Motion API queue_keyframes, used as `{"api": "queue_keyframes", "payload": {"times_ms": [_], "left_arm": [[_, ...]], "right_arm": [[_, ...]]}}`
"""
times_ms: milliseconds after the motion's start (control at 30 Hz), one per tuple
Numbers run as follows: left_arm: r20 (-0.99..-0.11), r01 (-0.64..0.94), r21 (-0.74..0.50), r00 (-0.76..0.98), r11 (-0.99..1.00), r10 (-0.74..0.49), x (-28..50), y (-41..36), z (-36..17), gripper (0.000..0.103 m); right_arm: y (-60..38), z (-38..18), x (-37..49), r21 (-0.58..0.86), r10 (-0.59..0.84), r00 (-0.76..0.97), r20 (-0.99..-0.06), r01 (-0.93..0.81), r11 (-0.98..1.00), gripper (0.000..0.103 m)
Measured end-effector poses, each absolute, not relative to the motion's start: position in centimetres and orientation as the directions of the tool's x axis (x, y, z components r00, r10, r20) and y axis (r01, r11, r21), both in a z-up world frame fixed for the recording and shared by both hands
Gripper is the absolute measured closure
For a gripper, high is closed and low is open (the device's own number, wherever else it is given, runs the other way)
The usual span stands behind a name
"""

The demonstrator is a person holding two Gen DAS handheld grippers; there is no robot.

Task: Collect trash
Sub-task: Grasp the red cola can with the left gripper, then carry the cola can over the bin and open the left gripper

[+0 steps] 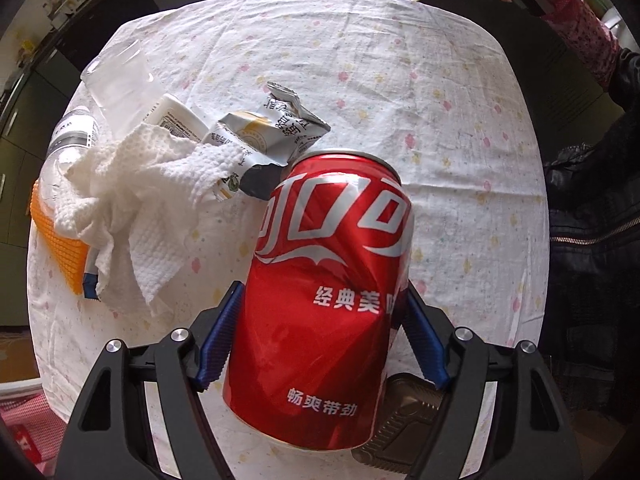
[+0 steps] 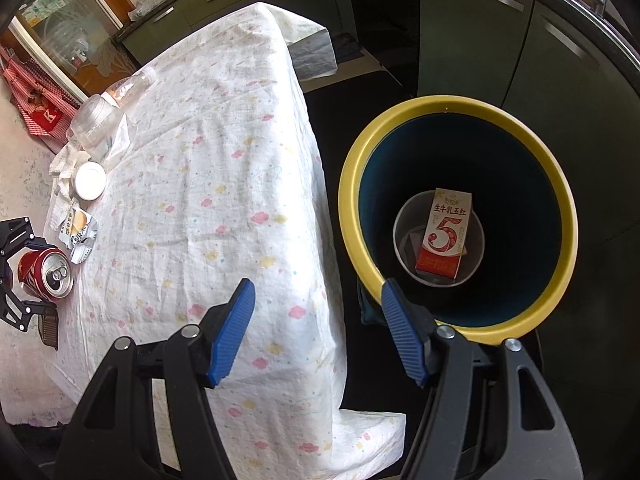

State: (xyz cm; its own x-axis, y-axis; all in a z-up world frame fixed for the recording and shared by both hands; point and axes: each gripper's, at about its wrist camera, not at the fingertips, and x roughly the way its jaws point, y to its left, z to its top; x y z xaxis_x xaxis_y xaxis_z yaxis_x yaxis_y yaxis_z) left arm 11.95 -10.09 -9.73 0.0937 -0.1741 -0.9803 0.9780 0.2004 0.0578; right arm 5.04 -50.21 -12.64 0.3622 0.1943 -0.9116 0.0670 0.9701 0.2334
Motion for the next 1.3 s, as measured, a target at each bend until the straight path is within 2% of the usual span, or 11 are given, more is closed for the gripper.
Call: {"api": "queue_keyframes", "payload": {"times_ms": [367,533,600,633,667,800,833,867,933,1300], "left_arm": [[-0.975,0.955,0.142,0.181,0.26,-0.131,10.3,-8.9,-10.2,0.029],[-0.983,0.964,0.124,0.152,0.237,-0.103,9.5,-9.2,-11.4,0.028],[-0.986,0.967,0.113,0.138,0.227,-0.096,9.3,-9.2,-11.4,0.022],[-0.988,0.97,0.096,0.12,0.222,-0.099,9.3,-9.2,-11.3,0.014],[-0.989,0.973,0.083,0.108,0.216,-0.104,9.5,-9.4,-11.2,0.01],[-0.991,0.979,0.068,0.088,0.191,-0.097,10.0,-10.5,-10.6,0.01],[-0.993,0.98,0.053,0.071,0.191,-0.09,10.3,-10.7,-10.4,0.013],[-0.995,0.981,0.041,0.057,0.191,-0.079,10.5,-10.8,-10.5,0.025],[-0.997,0.982,0.035,0.047,0.187,-0.058,10.9,-10.9,-10.7,0.032],[-0.993,0.971,0.063,0.085,0.232,-0.084,12.1,-11.5,-9.1,0.033]], "right_arm": [[-49.6,-12.5,4.9,0.235,0.203,0.365,-0.908,0.044,0.971,0.04],[-49.6,-12.4,4.9,0.232,0.203,0.362,-0.91,0.039,0.972,0.04],[-49.6,-12.4,4.9,0.232,0.204,0.361,-0.91,0.037,0.972,0.04],[-49.6,-12.4,4.9,0.233,0.204,0.36,-0.91,0.037,0.972,0.04],[-49.6,-12.4,4.8,0.233,0.205,0.359,-0.91,0.036,0.972,0.04],[-49.6,-12.6,4.8,0.234,0.206,0.352,-0.913,0.037,0.972,0.04],[-49.6,-12.6,4.8,0.234,0.207,0.351,-0.913,0.036,0.972,0.04],[-49.6,-12.7,4.8,0.234,0.207,0.349,-0.914,0.035,0.972,0.04],[-49.7,-12.8,4.8,0.237,0.212,0.348,-0.913,0.032,0.971,0.04],[-50.4,-12.5,4.2,0.244,0.211,0.37,-0.905,0.045,0.969,0.04]]}}
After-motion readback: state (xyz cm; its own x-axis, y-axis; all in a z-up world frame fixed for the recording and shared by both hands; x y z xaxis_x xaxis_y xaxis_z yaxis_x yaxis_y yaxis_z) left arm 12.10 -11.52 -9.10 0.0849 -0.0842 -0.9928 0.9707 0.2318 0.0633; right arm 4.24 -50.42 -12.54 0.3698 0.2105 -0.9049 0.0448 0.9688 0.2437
